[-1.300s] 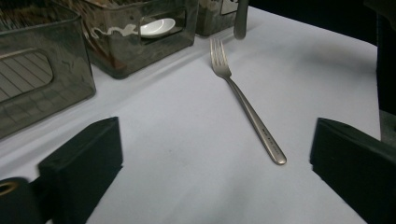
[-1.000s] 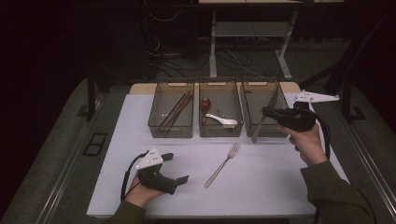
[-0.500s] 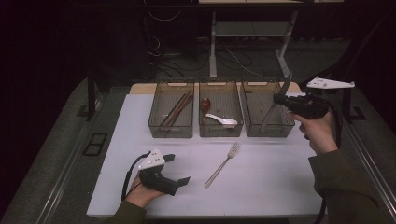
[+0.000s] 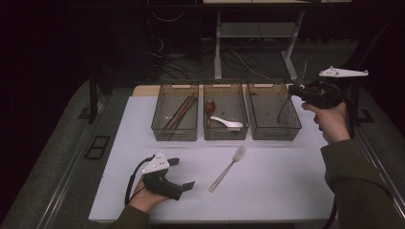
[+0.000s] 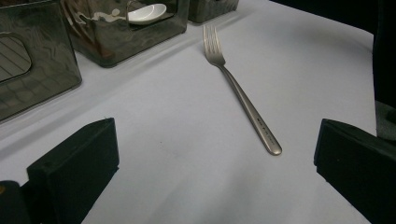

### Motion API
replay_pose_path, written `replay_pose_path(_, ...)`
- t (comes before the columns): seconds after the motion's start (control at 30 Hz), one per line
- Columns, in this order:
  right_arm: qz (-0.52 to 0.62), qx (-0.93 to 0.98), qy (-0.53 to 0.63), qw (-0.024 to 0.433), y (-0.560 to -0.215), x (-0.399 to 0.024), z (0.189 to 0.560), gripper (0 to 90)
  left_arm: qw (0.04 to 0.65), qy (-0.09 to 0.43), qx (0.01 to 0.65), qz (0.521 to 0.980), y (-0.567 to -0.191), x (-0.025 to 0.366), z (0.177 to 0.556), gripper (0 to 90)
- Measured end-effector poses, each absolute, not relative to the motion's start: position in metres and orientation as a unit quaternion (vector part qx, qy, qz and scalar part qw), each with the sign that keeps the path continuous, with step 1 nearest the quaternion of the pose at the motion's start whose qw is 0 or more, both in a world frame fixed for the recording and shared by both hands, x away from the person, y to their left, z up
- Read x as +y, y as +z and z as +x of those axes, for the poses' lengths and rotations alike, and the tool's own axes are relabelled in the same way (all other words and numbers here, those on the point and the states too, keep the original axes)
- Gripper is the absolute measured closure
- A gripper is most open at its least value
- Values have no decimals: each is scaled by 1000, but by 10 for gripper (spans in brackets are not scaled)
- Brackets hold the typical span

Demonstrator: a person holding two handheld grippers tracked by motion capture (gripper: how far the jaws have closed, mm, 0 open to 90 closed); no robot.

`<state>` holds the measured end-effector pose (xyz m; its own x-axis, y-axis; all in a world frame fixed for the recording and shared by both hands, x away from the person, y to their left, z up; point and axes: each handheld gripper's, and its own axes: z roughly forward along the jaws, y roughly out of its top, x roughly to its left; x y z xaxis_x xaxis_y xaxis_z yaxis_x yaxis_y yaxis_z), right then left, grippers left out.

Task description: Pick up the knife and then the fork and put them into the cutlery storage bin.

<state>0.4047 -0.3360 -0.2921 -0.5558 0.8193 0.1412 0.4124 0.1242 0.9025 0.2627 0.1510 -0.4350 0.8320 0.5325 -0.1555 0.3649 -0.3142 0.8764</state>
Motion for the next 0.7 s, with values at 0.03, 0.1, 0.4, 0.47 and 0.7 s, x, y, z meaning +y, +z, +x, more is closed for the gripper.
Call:
replay_pose_path(0.03,433,722,503,197,-294,-338,407,879,515,81,278,807,-435,151,263,0)
replay_pose_path(0.1,441,723,493,199,-299,-340,412,879,516,81,276,807,-435,151,263,0)
replay_pose_path(0.4,460,737,455,194,-314,-347,425,879,517,81,273,807,-435,151,262,0)
replay_pose_path(0.47,459,743,445,198,-317,-348,427,879,517,80,273,807,-435,151,263,0)
replay_pose_path(0.7,471,753,419,187,-327,-352,433,879,518,80,271,807,-435,151,262,0)
